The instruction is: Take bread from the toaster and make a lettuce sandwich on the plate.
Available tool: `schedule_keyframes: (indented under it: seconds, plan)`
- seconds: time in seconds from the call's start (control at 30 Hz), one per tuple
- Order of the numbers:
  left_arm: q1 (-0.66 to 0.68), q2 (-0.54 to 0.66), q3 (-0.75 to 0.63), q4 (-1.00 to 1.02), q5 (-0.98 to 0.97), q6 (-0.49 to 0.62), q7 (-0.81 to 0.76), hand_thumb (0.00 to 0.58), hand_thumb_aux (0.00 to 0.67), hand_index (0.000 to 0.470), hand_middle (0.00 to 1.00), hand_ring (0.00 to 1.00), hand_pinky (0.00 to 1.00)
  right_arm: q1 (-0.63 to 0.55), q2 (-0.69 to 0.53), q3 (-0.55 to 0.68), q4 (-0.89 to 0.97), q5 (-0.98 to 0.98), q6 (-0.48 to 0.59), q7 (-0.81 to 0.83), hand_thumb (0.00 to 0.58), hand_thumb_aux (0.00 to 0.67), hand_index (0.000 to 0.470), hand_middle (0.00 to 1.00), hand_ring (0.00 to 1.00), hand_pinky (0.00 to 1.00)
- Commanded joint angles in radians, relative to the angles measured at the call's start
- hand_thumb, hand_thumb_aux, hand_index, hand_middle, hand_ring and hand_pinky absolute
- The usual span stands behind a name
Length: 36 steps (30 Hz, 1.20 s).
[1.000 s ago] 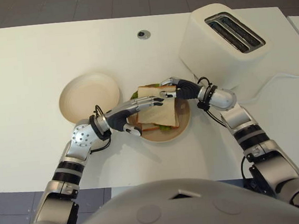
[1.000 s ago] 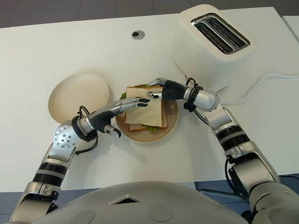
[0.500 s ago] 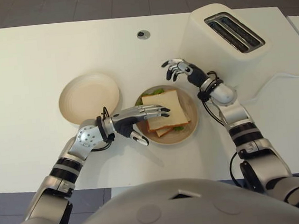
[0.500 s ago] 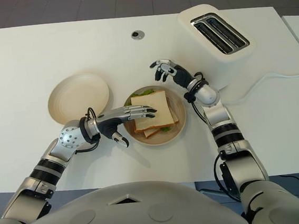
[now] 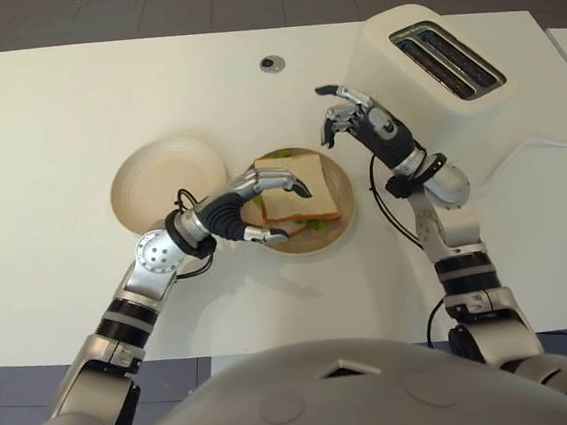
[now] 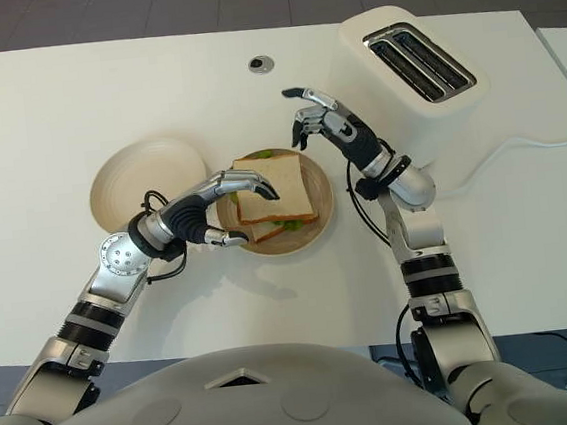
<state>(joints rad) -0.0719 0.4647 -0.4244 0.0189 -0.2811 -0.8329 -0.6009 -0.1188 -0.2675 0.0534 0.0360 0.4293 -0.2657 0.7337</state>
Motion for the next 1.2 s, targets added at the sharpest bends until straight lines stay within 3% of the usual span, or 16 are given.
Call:
schedule_keyframes:
  seconds: [0.03,0.1,0.2,0.5,0.63,0.8,0.9,0.93,0.97,1.0,1.07,1.1,1.13,1.17,1.2]
  plan:
    - [0.095,0.08,-0.088,-0.213,-0.377,0.095,-0.257,0.58,0.67,0.47,1.0,1.0,1.0,0.113,-0.064,-0.01,-0.218,0.251,0.12,0.188,0.58,0.67,0.47,1.0,1.0,1.0]
    - [0.139,0.136,-0.121,-0.254,-0.42,0.123,-0.397,0.58,0.67,0.47,1.0,1.0,1.0,0.16,-0.099,-0.005,-0.286,0.318,0.163,0.272,0.58,0.67,0.47,1.0,1.0,1.0]
    - [0.168,0.156,-0.13,-0.218,-0.34,0.151,-0.493,0.58,0.67,0.47,1.0,1.0,1.0,0.262,-0.182,0.084,-0.31,0.223,0.119,0.448,0.58,0.67,0.47,1.0,1.0,1.0]
    - [0.094,0.068,-0.104,0.131,0.235,0.137,-0.36,0.58,0.67,0.47,1.0,1.0,1.0,0.254,-0.278,0.28,-0.052,-0.307,-0.061,0.441,0.58,0.67,0.47,1.0,1.0,1.0]
    - [0.053,0.027,-0.074,0.221,0.357,0.108,-0.249,0.58,0.67,0.47,1.0,1.0,1.0,0.184,-0.246,0.29,0.081,-0.429,-0.105,0.314,0.58,0.67,0.47,1.0,1.0,1.0]
    - [-0.086,-0.095,0.074,0.36,0.532,0.052,0.115,0.58,0.67,0.47,1.0,1.0,1.0,0.019,-0.15,0.248,0.288,-0.607,-0.189,-0.05,0.58,0.67,0.47,1.0,1.0,1.0]
    - [-0.143,-0.135,0.137,0.404,0.644,0.032,0.318,0.58,0.67,0.47,1.0,1.0,1.0,-0.04,-0.113,0.236,0.355,-0.656,-0.239,-0.187,0.58,0.67,0.47,1.0,1.0,1.0]
    - [-0.156,-0.143,0.149,0.412,0.667,0.027,0.368,0.58,0.652,0.457,1.0,1.0,1.0,-0.052,-0.1,0.233,0.374,-0.662,-0.255,-0.221,0.58,0.67,0.47,1.0,1.0,1.0]
    - [-0.166,-0.149,0.161,0.418,0.69,0.024,0.417,0.571,0.589,0.413,1.0,1.0,1.0,-0.061,-0.09,0.231,0.39,-0.67,-0.271,-0.25,0.58,0.67,0.47,1.0,1.0,1.0]
    - [-0.176,-0.157,0.174,0.428,0.7,0.028,0.459,0.519,0.452,0.317,1.0,1.0,1.0,-0.071,-0.075,0.224,0.407,-0.667,-0.286,-0.282,0.58,0.67,0.47,1.0,1.0,1.0]
    - [-0.189,-0.16,0.184,0.444,0.731,0.028,0.523,0.476,0.386,0.271,1.0,1.0,1.0,-0.086,-0.053,0.21,0.429,-0.656,-0.324,-0.328,0.58,0.67,0.47,1.0,1.0,1.0]
    - [-0.191,-0.16,0.185,0.45,0.738,0.024,0.543,0.087,0.053,0.037,0.98,0.98,0.98,-0.091,-0.039,0.198,0.429,-0.633,-0.347,-0.342,0.58,0.67,0.47,1.0,1.0,1.0]
    - [-0.189,-0.161,0.188,0.449,0.733,0.013,0.555,0.0,0.0,0.0,0.89,0.89,0.89,-0.092,-0.03,0.186,0.423,-0.607,-0.369,-0.348,0.58,0.67,0.47,1.0,1.0,1.0]
    - [-0.184,-0.164,0.193,0.439,0.703,-0.001,0.553,0.0,0.0,0.0,0.8,0.8,0.8,-0.093,-0.021,0.168,0.409,-0.568,-0.385,-0.35,0.58,0.67,0.47,1.0,1.0,1.0]
    - [-0.178,-0.168,0.196,0.425,0.66,-0.014,0.542,0.0,0.0,0.0,0.67,0.67,0.67,-0.092,-0.014,0.151,0.393,-0.526,-0.396,-0.345,0.58,0.67,0.47,0.85,0.85,0.85]
